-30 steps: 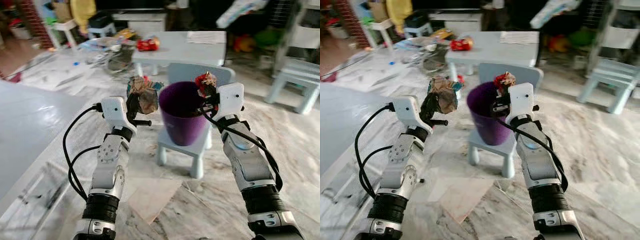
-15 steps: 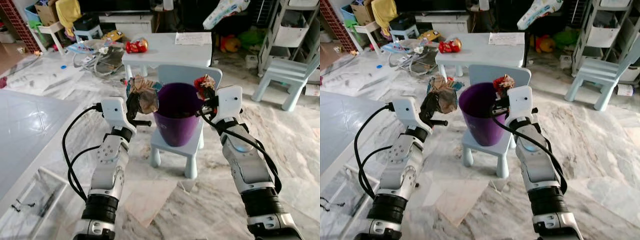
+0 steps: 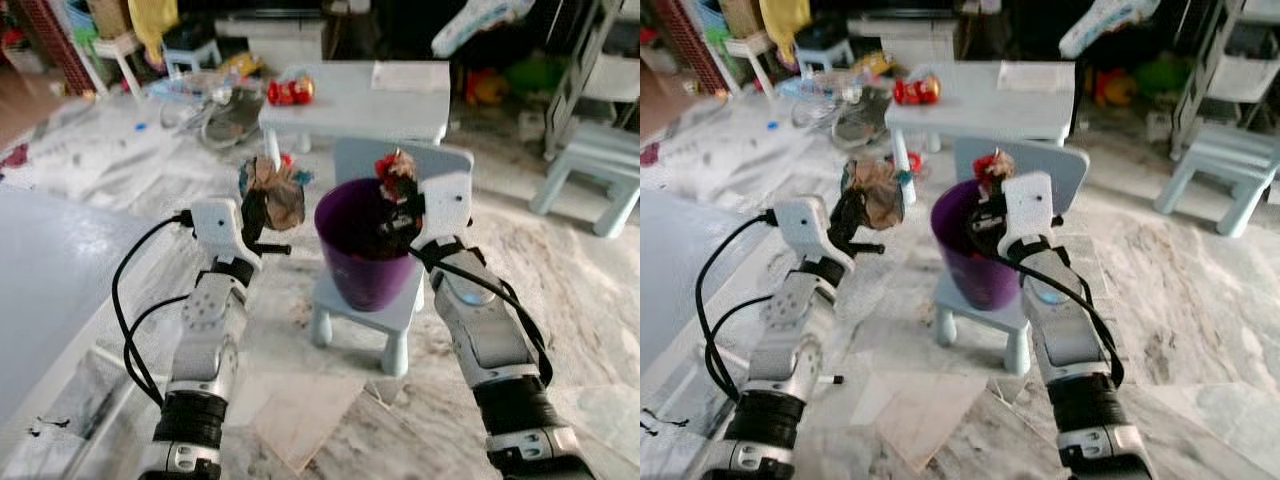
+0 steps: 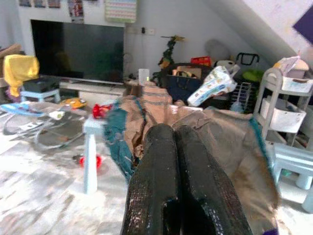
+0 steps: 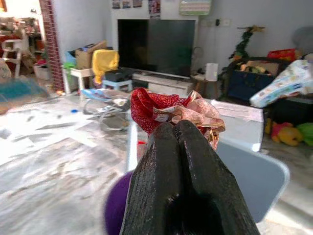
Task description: Picking trash to rubbish bin
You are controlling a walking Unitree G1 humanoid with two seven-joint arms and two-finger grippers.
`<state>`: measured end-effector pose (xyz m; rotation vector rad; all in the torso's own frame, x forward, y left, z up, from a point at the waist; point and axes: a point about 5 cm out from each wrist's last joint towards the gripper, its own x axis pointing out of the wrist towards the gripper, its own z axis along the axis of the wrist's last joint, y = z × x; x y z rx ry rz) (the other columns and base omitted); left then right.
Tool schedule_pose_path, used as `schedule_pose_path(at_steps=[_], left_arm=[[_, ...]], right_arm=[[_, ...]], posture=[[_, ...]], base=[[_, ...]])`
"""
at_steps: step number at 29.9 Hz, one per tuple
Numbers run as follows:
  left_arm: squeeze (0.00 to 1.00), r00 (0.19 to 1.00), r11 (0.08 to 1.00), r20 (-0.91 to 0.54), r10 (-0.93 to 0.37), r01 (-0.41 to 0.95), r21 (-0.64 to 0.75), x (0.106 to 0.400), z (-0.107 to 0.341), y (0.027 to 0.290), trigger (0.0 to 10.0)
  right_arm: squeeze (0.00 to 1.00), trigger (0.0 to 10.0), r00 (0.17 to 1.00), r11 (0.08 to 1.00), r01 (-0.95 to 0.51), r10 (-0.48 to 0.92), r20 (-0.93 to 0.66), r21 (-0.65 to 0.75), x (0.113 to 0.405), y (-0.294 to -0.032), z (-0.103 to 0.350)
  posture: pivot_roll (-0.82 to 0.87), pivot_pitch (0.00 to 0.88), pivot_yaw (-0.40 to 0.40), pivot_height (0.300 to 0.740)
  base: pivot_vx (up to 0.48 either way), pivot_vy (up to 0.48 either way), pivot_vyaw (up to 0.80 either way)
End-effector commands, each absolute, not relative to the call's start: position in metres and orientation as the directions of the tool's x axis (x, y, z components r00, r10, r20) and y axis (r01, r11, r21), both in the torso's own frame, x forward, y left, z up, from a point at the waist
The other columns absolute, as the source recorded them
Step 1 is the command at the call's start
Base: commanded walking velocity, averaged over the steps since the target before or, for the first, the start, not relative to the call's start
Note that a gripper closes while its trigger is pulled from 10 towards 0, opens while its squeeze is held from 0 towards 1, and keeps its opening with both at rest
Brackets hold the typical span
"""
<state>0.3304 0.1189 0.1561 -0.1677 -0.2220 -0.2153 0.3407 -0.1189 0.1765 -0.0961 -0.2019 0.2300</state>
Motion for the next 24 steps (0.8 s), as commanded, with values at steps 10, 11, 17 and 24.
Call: schedule_pose_path(at_steps=[10, 11, 17, 24], left_arm=[[0.00, 0.946, 0.958, 0.233, -0.225, 0.258, -0.124, 0.3285, 0.1568, 0.1109, 0.0], [0.00, 0.946, 0.958, 0.234, -0.223, 0.257, -0.127, 0.3285, 0.1568, 0.1108, 0.0], [0.00, 0.949, 0.959, 0.223, -0.222, 0.254, -0.124, 0.3280, 0.1548, 0.1107, 0.0], [0.00, 0.949, 0.959, 0.219, -0.227, 0.258, -0.122, 0.3285, 0.1546, 0.1102, 0.0]], right_arm=[[0.00, 10.0, 0.955, 0.974, -0.193, 0.215, 0.206, -0.121, 0.3404, -0.1231, 0.1809], [0.00, 10.0, 0.955, 0.974, -0.192, 0.214, 0.206, -0.121, 0.3404, -0.1232, 0.1809], [0.00, 10.0, 0.956, 0.974, -0.190, 0.211, 0.204, -0.120, 0.3407, -0.1236, 0.1805], [0.00, 10.0, 0.956, 0.975, -0.187, 0.208, 0.205, -0.120, 0.3417, -0.1237, 0.1815]], posture=[[-0.07, 0.083, 0.081, 0.740], [-0.07, 0.083, 0.081, 0.740], [-0.07, 0.085, 0.080, 0.740], [-0.07, 0.094, 0.080, 0.740]], base=[[0.387, 0.000, 0.00], [0.375, 0.000, 0.00], [0.336, 0.000, 0.00], [0.325, 0.000, 0.00]])
